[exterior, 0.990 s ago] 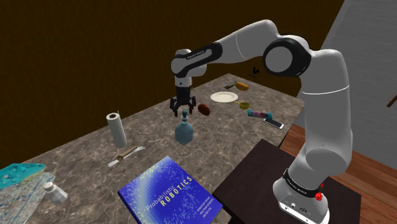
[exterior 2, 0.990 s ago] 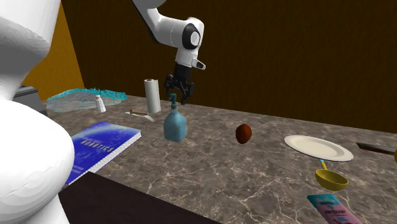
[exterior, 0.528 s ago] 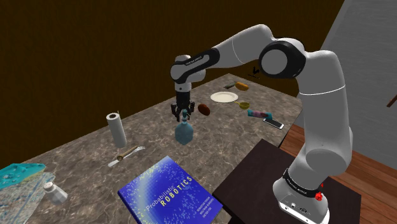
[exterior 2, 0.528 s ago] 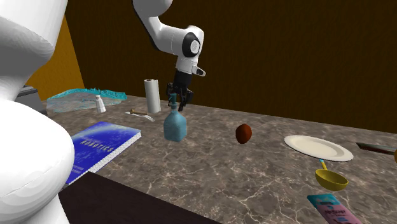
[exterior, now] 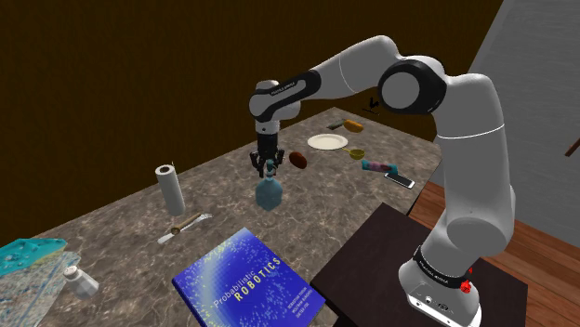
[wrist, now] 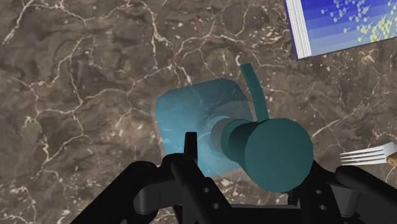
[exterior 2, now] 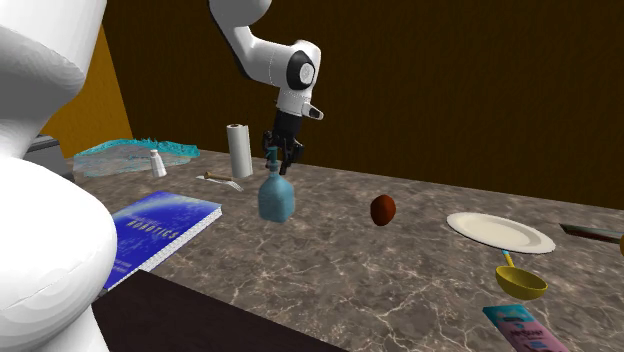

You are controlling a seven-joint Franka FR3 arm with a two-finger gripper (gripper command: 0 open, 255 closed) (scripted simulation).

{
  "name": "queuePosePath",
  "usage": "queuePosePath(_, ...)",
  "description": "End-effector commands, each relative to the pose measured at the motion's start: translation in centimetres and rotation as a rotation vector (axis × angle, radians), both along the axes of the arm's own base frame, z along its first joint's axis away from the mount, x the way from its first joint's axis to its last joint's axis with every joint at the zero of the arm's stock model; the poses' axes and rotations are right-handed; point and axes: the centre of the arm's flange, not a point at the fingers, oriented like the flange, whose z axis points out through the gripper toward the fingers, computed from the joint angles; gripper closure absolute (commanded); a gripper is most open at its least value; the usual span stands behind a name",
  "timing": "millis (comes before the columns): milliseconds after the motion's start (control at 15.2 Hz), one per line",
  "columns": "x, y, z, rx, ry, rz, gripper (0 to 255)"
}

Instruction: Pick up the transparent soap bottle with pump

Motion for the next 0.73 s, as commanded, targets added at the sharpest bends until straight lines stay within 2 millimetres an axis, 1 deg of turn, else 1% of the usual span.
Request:
queuePosePath(0,-0.1,0.1,0.0,0.0,0.002,0.0,255)
queuePosePath(660,-0.1,0.1,5.2,0.0,0.002,0.0,255)
